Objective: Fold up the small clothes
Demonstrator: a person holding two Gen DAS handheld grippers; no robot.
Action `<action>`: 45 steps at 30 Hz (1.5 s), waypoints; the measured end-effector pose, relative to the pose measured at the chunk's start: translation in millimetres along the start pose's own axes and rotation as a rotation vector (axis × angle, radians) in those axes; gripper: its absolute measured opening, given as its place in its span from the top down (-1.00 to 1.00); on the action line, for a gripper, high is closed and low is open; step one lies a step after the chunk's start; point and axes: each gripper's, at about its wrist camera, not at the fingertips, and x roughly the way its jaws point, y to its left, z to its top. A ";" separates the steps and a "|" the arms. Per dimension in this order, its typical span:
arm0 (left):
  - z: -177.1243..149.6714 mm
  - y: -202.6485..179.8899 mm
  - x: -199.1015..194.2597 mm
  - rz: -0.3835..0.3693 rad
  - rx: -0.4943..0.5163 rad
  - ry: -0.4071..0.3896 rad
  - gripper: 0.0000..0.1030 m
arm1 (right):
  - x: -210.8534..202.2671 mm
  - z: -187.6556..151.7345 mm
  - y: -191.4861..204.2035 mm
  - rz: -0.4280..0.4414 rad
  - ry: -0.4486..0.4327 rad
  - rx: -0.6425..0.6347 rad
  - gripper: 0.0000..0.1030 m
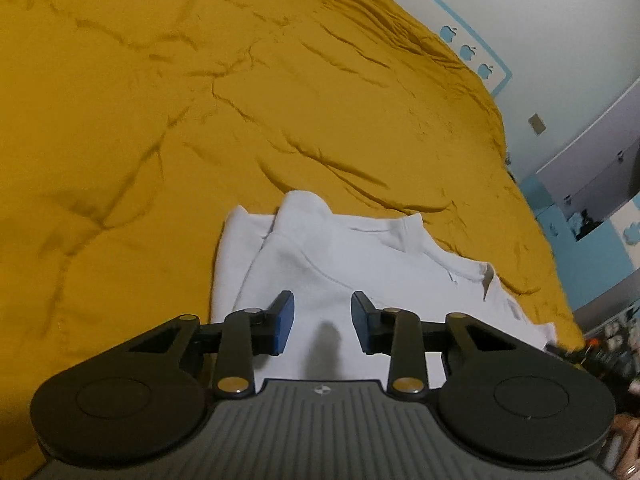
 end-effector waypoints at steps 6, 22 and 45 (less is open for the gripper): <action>-3.1 -13.8 -17.4 -0.014 0.065 -0.026 -0.12 | 35.8 -12.1 98.8 0.248 0.095 -0.050 0.09; -9.4 1.0 -7.9 -0.012 0.060 0.039 -0.13 | 101.0 -45.8 163.8 0.117 0.185 -0.138 0.00; -15.8 2.8 -52.3 0.031 0.077 0.020 -0.19 | -141.0 -185.1 56.8 0.261 0.283 -0.011 -0.03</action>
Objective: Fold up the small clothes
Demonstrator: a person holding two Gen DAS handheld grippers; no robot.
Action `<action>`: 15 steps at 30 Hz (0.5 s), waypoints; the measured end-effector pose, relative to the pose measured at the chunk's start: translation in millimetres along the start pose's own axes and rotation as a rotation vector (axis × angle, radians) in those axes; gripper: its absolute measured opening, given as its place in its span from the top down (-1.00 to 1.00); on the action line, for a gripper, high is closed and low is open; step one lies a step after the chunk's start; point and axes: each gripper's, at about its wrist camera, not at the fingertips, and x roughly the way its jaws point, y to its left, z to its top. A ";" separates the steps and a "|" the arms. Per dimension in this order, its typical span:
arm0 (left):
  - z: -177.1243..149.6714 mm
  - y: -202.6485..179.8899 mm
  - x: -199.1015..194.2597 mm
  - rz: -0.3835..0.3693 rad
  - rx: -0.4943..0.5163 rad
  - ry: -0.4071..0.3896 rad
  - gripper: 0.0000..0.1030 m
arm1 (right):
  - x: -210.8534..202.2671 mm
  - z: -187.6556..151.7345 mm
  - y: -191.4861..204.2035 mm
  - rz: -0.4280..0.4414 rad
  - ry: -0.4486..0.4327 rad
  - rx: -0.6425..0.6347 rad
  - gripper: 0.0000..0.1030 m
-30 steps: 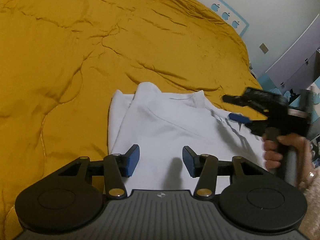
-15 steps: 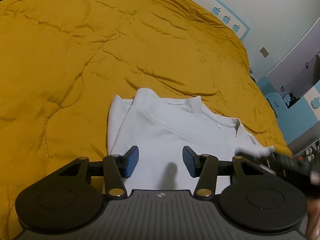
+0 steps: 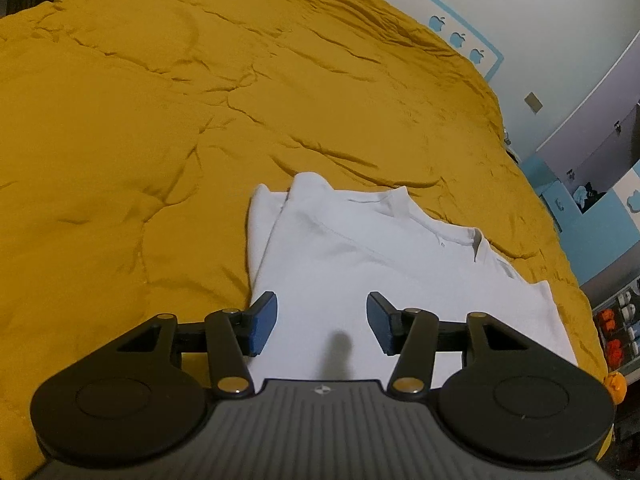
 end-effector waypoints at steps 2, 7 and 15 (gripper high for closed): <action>0.9 2.0 -2.2 0.006 0.007 0.004 -0.19 | -1.1 -6.0 -0.1 -0.004 0.003 -0.028 -0.03; 15.7 8.3 -13.9 0.021 0.039 -0.009 -0.19 | -7.5 -4.4 35.4 -0.017 -0.030 -0.225 -0.10; 57.0 30.7 -10.7 -0.011 0.027 0.051 -0.25 | 23.9 -73.2 146.0 -0.050 -0.054 -0.981 -0.10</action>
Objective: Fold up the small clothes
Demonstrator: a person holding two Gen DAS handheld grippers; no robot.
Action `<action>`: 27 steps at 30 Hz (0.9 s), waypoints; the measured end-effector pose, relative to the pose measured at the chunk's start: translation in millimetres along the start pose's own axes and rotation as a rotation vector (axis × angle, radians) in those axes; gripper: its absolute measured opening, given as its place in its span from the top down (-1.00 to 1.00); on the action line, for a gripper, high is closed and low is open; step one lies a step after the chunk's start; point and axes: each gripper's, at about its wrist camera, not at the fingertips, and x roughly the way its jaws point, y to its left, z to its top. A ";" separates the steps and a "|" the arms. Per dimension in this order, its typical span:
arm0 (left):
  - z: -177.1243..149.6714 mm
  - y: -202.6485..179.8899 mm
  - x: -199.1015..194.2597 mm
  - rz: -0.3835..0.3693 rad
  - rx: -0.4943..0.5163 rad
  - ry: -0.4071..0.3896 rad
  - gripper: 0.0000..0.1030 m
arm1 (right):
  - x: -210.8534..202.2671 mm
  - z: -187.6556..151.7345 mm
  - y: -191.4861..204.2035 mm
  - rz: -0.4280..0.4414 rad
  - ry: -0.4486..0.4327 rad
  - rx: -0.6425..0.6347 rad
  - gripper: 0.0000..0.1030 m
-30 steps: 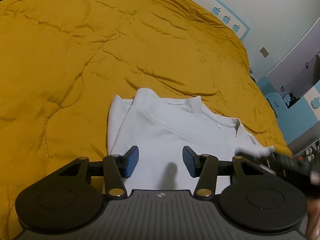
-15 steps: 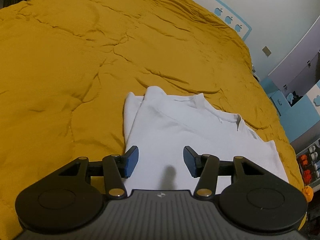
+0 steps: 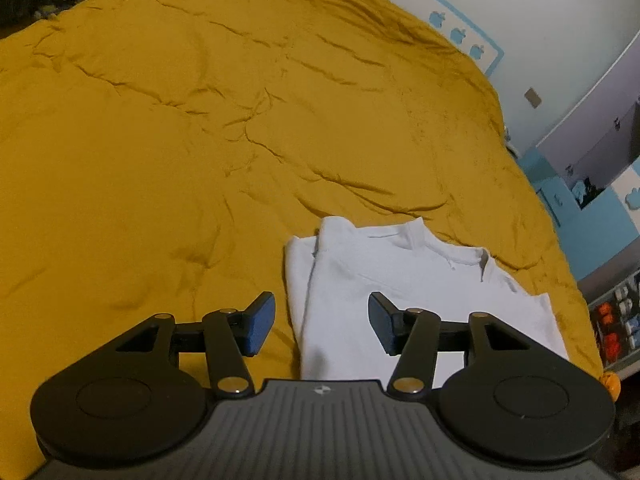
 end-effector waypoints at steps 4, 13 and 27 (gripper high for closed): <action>9.1 8.9 11.9 -0.051 -0.004 0.046 -0.26 | 27.3 -0.6 40.9 -0.015 0.053 -0.209 0.07; 14.4 43.0 52.2 -0.102 -0.106 0.127 -0.26 | 73.6 -10.6 104.9 -0.152 -0.010 -0.531 0.04; 28.6 42.0 131.1 -0.311 -0.237 0.245 -0.33 | 82.7 -5.3 109.7 -0.275 -0.012 -0.573 0.21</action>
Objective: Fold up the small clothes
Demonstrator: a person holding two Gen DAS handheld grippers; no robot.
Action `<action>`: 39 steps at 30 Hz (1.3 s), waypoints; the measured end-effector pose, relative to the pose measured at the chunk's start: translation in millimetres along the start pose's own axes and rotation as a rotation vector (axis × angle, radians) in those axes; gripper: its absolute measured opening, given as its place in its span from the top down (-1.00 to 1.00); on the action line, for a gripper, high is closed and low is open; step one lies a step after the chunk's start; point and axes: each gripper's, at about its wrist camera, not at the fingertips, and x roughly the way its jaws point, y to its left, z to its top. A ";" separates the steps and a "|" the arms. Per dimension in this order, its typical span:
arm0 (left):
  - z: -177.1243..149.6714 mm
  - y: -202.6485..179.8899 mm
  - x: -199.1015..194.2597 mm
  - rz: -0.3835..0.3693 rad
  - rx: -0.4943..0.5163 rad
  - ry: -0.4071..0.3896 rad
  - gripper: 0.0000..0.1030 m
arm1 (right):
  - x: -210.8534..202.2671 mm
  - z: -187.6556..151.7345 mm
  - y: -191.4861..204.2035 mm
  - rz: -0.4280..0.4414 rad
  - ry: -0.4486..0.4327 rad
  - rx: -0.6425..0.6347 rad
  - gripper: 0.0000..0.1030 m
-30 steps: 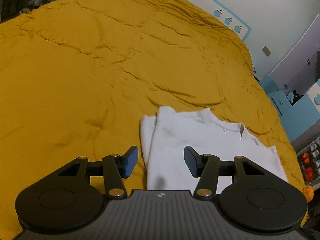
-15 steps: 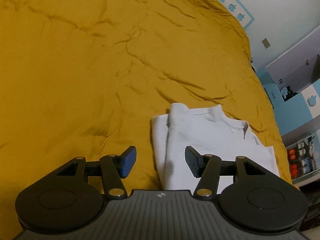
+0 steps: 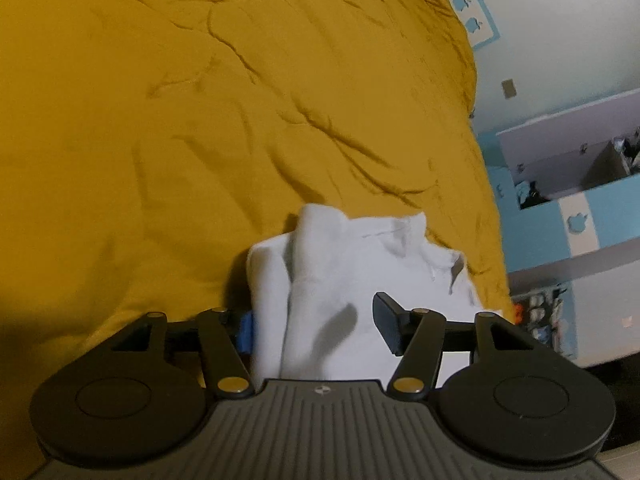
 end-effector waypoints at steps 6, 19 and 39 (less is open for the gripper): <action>-3.3 4.0 -0.2 -0.029 -0.067 -0.039 0.39 | 2.9 0.7 -10.3 0.032 -0.006 0.075 0.89; -8.6 -60.8 -14.1 -0.092 -0.068 -0.152 0.72 | -41.0 -37.6 -113.0 -0.023 -0.054 0.538 0.91; -76.8 -267.0 183.4 -0.161 0.191 0.034 0.72 | -115.6 -249.9 -264.9 -0.441 0.035 1.097 0.89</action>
